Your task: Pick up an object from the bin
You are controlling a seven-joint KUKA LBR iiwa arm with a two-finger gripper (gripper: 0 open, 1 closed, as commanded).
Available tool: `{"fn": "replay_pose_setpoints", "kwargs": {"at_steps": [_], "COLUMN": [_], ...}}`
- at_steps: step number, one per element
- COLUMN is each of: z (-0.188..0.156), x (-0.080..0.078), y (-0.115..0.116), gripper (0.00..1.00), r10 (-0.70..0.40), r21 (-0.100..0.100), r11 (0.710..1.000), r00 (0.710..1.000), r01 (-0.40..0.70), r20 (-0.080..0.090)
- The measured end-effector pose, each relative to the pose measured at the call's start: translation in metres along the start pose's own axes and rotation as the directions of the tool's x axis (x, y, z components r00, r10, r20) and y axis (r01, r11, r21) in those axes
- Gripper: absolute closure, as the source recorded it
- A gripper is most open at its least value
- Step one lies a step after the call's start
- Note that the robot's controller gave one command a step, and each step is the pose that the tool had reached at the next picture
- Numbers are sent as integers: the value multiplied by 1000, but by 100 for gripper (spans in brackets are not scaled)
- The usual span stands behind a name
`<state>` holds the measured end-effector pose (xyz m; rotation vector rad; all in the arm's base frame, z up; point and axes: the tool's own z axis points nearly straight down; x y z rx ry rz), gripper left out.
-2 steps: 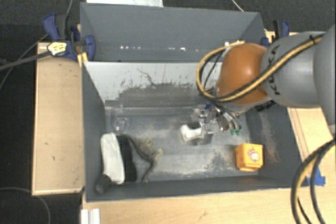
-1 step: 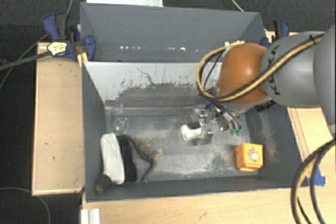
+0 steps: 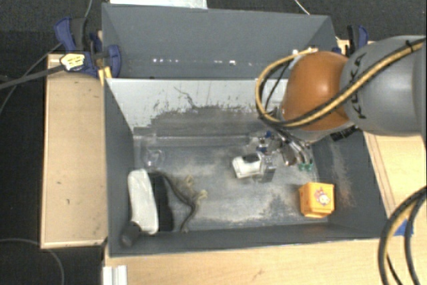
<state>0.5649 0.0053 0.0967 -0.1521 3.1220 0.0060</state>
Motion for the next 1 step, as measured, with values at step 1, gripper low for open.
{"fn": "replay_pose_setpoints", "kwargs": {"at_steps": [1], "z": [-25], "x": [4], "y": [-1], "gripper": [100], "r10": [-3], "r21": [0], "r11": [1000], "r00": [1000], "r01": [3], "r20": [2]}}
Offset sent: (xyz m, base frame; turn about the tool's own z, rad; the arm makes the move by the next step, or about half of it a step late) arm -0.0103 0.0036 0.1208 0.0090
